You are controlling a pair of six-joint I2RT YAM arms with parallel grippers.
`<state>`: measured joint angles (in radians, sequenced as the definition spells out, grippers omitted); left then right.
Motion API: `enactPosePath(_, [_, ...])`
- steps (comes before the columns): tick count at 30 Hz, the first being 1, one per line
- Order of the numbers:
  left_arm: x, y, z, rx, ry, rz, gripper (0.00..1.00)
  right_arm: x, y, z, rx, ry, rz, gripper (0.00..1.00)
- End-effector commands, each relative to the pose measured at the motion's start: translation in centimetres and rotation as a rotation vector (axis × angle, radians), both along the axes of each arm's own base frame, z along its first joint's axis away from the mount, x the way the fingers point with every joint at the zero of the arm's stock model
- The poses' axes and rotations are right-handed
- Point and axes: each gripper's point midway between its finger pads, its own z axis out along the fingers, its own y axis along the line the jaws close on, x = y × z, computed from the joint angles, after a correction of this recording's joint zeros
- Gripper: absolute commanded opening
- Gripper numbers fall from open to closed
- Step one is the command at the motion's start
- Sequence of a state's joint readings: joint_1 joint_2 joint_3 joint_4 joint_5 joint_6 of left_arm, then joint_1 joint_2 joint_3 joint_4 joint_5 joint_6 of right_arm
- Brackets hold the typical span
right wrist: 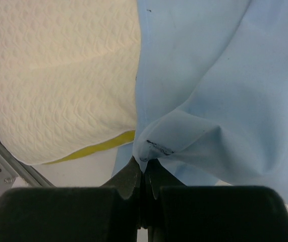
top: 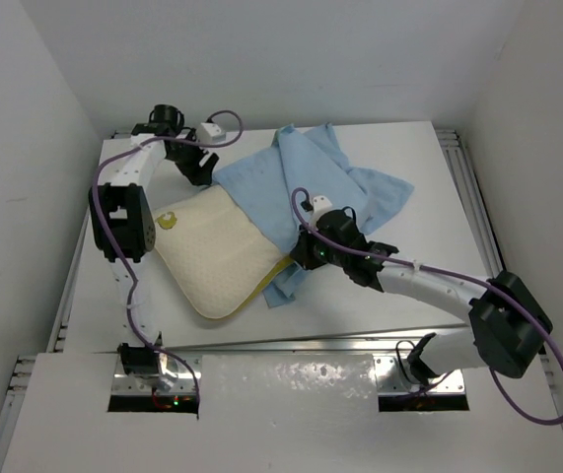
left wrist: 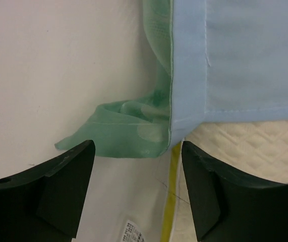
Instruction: Put the pillow into the pillowcase
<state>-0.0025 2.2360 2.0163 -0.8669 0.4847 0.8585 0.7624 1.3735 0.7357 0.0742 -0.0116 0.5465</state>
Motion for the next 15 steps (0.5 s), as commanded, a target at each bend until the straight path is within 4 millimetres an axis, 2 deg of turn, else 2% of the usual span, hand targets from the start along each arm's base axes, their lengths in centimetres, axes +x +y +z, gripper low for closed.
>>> enactPosePath(1, [-0.8, -0.2, 1.8, -0.045, -0.108, -0.2, 0.67, 0.3, 1.2, 1.9, 0.047, -0.01, 0.019, 0.0])
enactPosePath(3, [-1.4, -0.8, 0.7, -0.068, -0.088, -0.227, 0.67, 0.4, 1.4, 1.4, 0.039, 0.011, 0.013, 0.0])
enactPosePath(4, [-1.1, -1.0, 0.3, -0.076, -0.094, -0.222, 0.67, 0.5, 1.5, 1.4, 0.039, 0.017, 0.011, 0.0])
enactPosePath(6, [-1.0, -1.0, -1.7, -0.081, -0.054, -0.195, 0.62, 0.7, 1.7, 0.8, 0.04, 0.045, -0.012, 0.03])
enactPosePath(7, [-0.6, -1.0, -2.2, -0.08, -0.058, -0.185, 0.57, 0.7, 1.8, 0.9, 0.046, 0.052, -0.02, 0.22])
enactPosePath(8, [-0.5, -0.6, -3.5, -0.066, -0.034, -0.158, 0.39, 0.7, 1.8, 0.7, 0.056, 0.076, -0.037, 0.35])
enactPosePath(9, [-0.2, -0.5, -3.9, -0.068, -0.026, -0.121, 0.27, 0.7, 1.8, 0.5, 0.045, 0.096, -0.053, 0.48])
enactPosePath(10, [-0.3, -0.3, -4.4, -0.064, -0.01, -0.107, 0.06, 0.8, 1.9, 0.7, 0.047, 0.105, -0.071, 0.6])
enactPosePath(11, [-0.7, -0.4, -4.6, -0.072, 0.006, -0.098, 0.0, 0.1, 2.1, 0.7, 0.045, 0.136, -0.086, 0.63])
enactPosePath(13, [-1.7, -0.7, -4.4, -0.099, 0.027, -0.087, 0.0, 0.6, 1.5, 2.4, 0.018, 0.088, -0.185, 0.71])
enactPosePath(14, [-2.9, -1.0, -3.8, -0.124, 0.035, -0.085, 0.0, -0.2, 2.2, 3.3, 0.031, 0.082, -0.224, 0.77])
enactPosePath(15, [-2.9, -1.2, -3.3, -0.145, 0.022, -0.052, 0.0, -0.4, 1.8, 4.2, 0.021, 0.08, -0.279, 0.78])
